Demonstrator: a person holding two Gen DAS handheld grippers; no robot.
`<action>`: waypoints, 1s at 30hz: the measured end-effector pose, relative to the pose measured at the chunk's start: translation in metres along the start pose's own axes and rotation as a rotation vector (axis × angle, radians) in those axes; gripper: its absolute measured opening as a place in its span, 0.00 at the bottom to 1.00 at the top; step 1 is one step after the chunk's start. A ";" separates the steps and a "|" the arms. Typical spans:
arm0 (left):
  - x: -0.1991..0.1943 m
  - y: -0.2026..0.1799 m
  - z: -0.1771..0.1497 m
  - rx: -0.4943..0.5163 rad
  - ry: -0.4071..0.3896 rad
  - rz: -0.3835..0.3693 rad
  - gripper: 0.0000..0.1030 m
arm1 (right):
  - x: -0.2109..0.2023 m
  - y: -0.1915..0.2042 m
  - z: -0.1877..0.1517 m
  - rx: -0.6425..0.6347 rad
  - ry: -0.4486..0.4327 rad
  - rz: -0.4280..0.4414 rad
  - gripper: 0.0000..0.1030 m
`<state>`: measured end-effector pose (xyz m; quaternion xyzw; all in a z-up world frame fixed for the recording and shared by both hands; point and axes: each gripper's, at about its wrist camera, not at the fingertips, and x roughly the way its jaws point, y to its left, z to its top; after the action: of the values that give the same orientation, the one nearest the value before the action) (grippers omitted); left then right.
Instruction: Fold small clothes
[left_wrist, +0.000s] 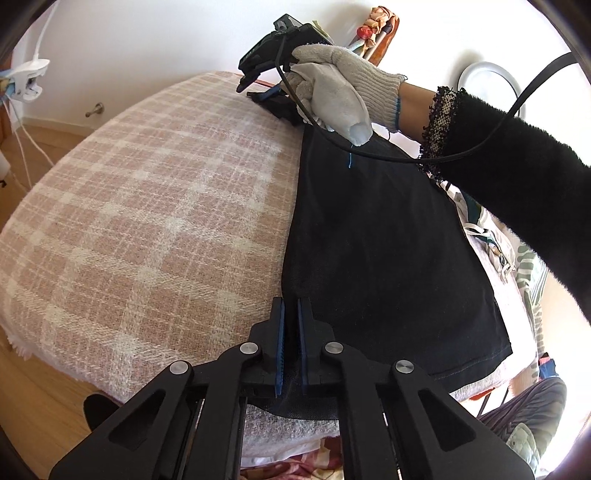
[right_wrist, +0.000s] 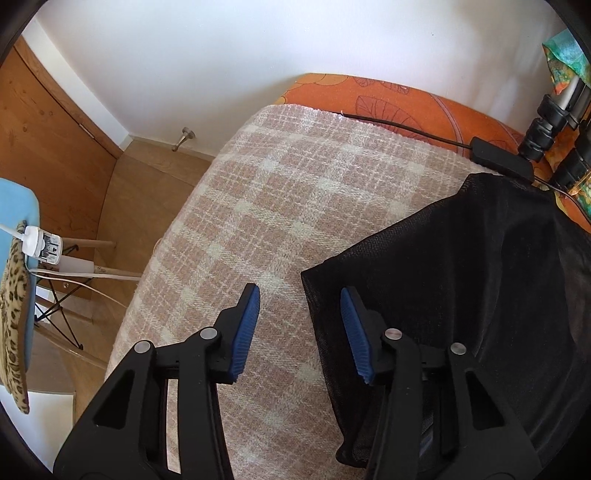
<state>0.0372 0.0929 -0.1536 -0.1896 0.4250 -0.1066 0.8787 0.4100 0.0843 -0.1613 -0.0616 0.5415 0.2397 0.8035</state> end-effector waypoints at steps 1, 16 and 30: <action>0.000 0.000 0.000 0.001 -0.001 0.001 0.04 | 0.000 -0.003 0.001 0.001 0.001 0.003 0.18; -0.006 -0.010 0.003 0.027 -0.026 -0.012 0.03 | -0.038 -0.039 0.008 0.094 -0.052 0.120 0.28; -0.005 0.000 0.002 -0.015 -0.020 -0.014 0.03 | 0.001 -0.020 0.009 -0.011 0.003 -0.053 0.05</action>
<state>0.0356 0.0951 -0.1491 -0.2000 0.4155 -0.1075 0.8808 0.4271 0.0701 -0.1621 -0.0808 0.5395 0.2212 0.8083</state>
